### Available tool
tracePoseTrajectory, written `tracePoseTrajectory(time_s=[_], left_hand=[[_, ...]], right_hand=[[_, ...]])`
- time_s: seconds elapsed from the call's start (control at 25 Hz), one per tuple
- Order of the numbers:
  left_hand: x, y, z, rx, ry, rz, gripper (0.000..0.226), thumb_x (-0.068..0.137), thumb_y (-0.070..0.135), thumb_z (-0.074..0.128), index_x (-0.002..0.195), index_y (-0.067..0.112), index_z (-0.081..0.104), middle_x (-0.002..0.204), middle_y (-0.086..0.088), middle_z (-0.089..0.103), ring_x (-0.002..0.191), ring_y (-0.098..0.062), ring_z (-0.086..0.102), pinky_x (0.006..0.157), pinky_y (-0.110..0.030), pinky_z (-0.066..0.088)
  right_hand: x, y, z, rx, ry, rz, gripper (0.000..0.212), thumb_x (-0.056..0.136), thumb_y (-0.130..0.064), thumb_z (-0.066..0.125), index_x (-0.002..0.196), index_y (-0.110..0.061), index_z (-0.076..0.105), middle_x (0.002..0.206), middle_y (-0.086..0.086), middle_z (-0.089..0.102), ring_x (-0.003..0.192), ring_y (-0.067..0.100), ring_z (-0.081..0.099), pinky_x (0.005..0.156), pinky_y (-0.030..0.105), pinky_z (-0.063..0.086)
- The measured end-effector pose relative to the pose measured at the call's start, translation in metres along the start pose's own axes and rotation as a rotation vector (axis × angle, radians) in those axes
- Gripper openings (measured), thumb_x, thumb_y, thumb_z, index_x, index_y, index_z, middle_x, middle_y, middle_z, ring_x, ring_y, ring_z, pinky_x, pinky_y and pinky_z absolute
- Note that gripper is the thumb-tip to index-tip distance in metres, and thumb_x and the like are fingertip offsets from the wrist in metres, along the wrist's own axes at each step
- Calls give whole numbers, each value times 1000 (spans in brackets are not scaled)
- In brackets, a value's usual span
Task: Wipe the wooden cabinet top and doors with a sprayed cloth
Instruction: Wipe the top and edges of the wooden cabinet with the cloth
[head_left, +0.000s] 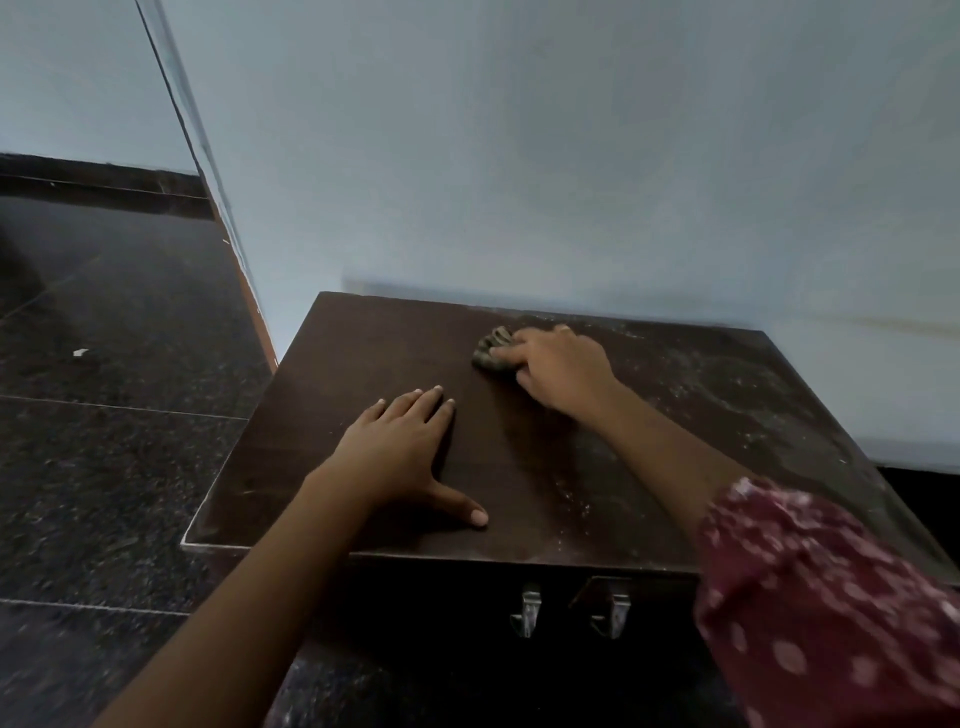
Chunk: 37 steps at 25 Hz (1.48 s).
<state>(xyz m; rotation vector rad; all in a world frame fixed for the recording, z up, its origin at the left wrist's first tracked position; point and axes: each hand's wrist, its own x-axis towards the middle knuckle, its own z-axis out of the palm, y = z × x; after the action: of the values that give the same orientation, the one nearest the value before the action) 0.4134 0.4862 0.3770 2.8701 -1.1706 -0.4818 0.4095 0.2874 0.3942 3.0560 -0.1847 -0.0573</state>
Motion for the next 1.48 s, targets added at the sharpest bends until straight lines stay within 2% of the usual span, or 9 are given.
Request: tracePoseTrajectory(time_s=[0.12, 0.24, 0.36, 0.48, 0.6, 0.76, 1.04, 1.24, 1.48], left_hand=[[2, 3, -3, 22, -19, -5, 126, 59, 79, 57, 151, 19, -5, 160, 1, -12, 148, -18, -7, 120, -40, 3], [3, 3, -4, 22, -34, -6, 128, 58, 79, 57, 151, 18, -6, 160, 0, -12, 148, -19, -8, 120, -40, 4], [2, 5, -5, 30, -45, -7, 128, 58, 79, 56, 151, 18, -6, 160, -1, -12, 148, -20, -7, 120, -41, 5], [2, 7, -7, 34, -63, -16, 127, 59, 79, 56, 151, 18, -6, 160, -1, -12, 148, -21, -7, 120, -41, 5], [1, 8, -7, 23, -69, -19, 126, 60, 77, 57, 151, 17, -5, 160, -1, -12, 148, -21, -7, 120, -42, 4], [-2, 9, -5, -13, -69, -27, 123, 62, 74, 60, 151, 18, -4, 161, -1, -10, 148, -20, -7, 120, -43, 3], [-15, 27, -2, -17, -41, 61, 118, 63, 74, 60, 151, 24, 1, 161, 2, -4, 149, -16, -4, 120, -41, 0], [-14, 41, 2, 2, -49, 107, 124, 60, 75, 61, 150, 24, -6, 161, 1, -11, 148, -16, -11, 121, -42, -5], [-4, 42, -1, -27, -27, 87, 121, 63, 75, 58, 151, 23, -5, 161, 3, -10, 148, -15, -9, 121, -41, -4]], right_hand=[[52, 7, 1, 69, 16, 87, 32, 96, -30, 44, 124, -34, 58, 129, 6, 58, 118, 32, 50, 90, 41, 44], [80, 13, -1, 116, 10, 162, 33, 95, -33, 46, 124, -24, 58, 129, 10, 58, 119, 33, 50, 92, 40, 42], [78, 15, -1, 135, 20, 167, 31, 96, -29, 45, 124, -30, 59, 129, 9, 57, 119, 33, 50, 93, 41, 41], [55, 13, 3, 125, 30, 167, 28, 97, -24, 44, 119, -27, 61, 124, 9, 60, 115, 32, 54, 90, 41, 43], [16, 8, 7, 82, 22, 154, 34, 96, -26, 43, 128, -27, 54, 130, 7, 56, 120, 31, 50, 92, 41, 45], [-59, -5, 5, 54, -16, 57, 44, 96, -23, 39, 136, -41, 42, 141, 1, 46, 124, 32, 44, 92, 42, 45], [-161, -19, -3, 60, -57, -41, 49, 95, -24, 40, 138, -45, 36, 152, -10, 34, 129, 31, 41, 94, 36, 44], [-201, -9, -6, 25, -105, -107, 48, 96, -26, 38, 139, -47, 31, 154, -11, 28, 131, 32, 38, 96, 37, 42], [-205, 9, -1, 47, -44, -79, 48, 95, -25, 41, 137, -47, 37, 151, -11, 36, 127, 32, 43, 91, 36, 43]])
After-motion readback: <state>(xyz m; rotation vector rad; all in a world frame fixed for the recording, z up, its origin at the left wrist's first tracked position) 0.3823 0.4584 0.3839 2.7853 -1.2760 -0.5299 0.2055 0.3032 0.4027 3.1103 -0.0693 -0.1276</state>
